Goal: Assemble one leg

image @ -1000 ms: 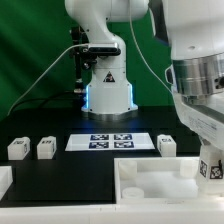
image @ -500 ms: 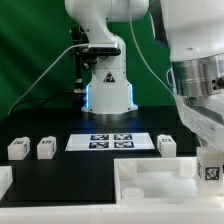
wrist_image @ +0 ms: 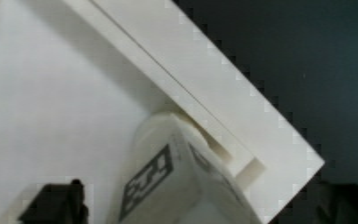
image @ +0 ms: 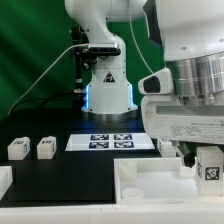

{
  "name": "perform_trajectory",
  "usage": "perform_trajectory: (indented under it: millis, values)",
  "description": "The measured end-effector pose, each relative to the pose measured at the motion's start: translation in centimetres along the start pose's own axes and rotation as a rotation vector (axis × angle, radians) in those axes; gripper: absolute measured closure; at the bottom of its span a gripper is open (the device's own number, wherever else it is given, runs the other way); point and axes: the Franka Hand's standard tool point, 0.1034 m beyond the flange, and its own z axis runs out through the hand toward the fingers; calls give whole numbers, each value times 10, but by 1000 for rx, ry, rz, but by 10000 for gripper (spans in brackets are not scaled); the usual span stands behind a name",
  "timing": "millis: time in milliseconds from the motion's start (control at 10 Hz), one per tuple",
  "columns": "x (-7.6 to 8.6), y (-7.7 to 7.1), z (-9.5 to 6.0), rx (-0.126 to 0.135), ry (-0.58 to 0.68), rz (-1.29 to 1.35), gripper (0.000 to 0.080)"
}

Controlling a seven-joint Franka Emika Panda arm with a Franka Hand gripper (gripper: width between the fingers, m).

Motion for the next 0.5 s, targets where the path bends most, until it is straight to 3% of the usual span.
perform_trajectory:
  millis: [200,400,500]
  values:
    - [0,0,0,-9,4,-206,150]
    - [5,5,-1,-71,25,-657,150]
    - [5,4,-1,-68,24,-657,150]
